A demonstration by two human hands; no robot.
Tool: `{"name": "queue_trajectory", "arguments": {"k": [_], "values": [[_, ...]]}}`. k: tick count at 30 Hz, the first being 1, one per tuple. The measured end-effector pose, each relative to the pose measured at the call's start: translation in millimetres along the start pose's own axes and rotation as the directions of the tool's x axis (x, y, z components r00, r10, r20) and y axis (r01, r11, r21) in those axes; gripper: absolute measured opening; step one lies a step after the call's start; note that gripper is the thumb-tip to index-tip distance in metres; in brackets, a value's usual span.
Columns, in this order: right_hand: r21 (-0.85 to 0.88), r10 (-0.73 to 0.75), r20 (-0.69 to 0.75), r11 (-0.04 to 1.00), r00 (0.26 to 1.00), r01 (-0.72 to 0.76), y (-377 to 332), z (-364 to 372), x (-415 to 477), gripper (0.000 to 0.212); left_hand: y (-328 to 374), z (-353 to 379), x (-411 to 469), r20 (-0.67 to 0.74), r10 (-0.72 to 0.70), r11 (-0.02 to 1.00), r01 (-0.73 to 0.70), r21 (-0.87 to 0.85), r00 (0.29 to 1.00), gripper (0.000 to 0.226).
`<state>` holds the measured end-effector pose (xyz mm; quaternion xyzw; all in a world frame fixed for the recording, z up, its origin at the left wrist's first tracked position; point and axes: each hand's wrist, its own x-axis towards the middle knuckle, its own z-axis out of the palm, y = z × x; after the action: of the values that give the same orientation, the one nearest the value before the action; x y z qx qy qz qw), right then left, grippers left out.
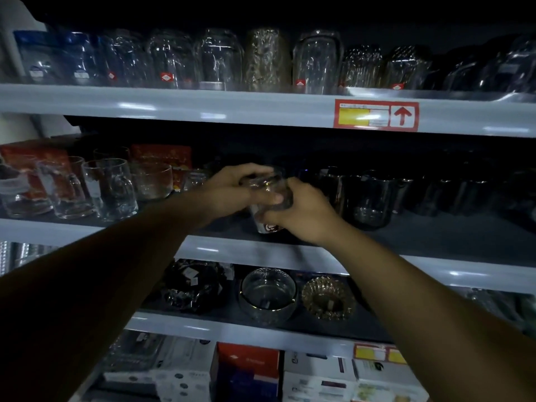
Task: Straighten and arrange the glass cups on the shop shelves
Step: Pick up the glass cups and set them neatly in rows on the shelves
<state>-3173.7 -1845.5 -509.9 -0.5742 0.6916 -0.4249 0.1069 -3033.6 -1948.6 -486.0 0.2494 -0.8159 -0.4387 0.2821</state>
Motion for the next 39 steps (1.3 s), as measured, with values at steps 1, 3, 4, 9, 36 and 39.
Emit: {"name": "queue_trajectory", "arguments": {"k": [1,3,4,9,36,39], "values": [[0.024,0.013,-0.022,1.0,1.0,-0.013,2,4,4,0.037,-4,1,1,-0.024,0.019,1.0,-0.019,-0.021,1.0,0.062],[0.07,0.038,-0.089,0.997,0.995,-0.031,7,14,9,0.045,-20,4,5,-0.108,0.007,0.996,-0.017,-0.088,0.994,0.068],[0.068,0.047,-0.126,0.997,0.991,-0.039,9,20,11,0.05,-28,5,5,-0.151,-0.011,0.996,-0.003,-0.09,0.988,0.063],[0.034,0.119,-0.264,0.993,0.957,-0.114,27,44,20,0.055,-68,-1,-7,-0.258,0.042,0.956,0.036,0.29,0.965,0.047],[-0.085,0.073,-0.262,0.991,0.962,-0.099,67,69,48,0.041,-124,17,18,-0.612,0.128,0.892,0.18,0.415,0.781,0.057],[-0.12,0.085,-0.27,0.985,0.959,-0.121,69,72,53,0.049,-127,16,21,-0.618,0.105,0.895,0.197,0.399,0.779,0.058]]}}
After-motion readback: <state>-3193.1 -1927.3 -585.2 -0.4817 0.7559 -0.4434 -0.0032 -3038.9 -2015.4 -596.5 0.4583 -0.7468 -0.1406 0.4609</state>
